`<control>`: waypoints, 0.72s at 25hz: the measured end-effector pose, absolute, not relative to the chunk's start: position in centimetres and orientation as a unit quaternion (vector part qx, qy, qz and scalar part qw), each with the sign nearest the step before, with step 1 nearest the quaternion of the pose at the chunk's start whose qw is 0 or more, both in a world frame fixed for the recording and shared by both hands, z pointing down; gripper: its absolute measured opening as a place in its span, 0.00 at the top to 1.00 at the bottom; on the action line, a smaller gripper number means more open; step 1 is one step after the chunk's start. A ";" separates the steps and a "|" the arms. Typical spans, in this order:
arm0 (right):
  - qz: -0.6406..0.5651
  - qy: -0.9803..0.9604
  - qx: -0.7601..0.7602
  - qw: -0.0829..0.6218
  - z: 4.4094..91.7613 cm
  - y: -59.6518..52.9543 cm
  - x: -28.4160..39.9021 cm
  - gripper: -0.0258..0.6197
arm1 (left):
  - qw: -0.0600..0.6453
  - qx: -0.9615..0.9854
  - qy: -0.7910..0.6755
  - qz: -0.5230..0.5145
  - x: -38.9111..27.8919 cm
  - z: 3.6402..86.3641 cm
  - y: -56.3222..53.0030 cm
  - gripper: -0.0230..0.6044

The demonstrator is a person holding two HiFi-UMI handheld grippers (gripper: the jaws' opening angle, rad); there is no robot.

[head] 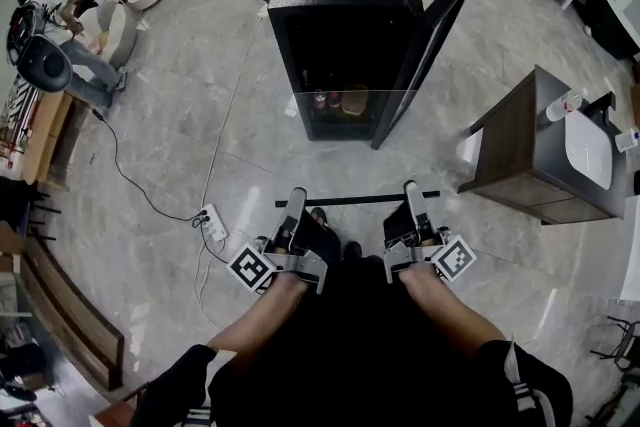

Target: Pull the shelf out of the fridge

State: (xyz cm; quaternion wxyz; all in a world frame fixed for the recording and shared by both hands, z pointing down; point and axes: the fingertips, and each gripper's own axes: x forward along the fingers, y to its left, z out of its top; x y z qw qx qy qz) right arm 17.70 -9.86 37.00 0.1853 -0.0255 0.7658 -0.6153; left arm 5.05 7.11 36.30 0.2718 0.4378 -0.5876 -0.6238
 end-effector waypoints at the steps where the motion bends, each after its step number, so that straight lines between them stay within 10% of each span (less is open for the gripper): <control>1: -0.614 0.767 -0.025 0.185 37.0 -9.9 17.7 0.89 | 0.271 0.438 -0.588 -0.623 5.0 36.3 7.1 0.91; 18: -0.610 0.769 -0.020 0.192 36.7 -10.3 18.5 0.89 | 0.269 0.439 -0.584 -0.628 5.8 36.0 6.6 0.91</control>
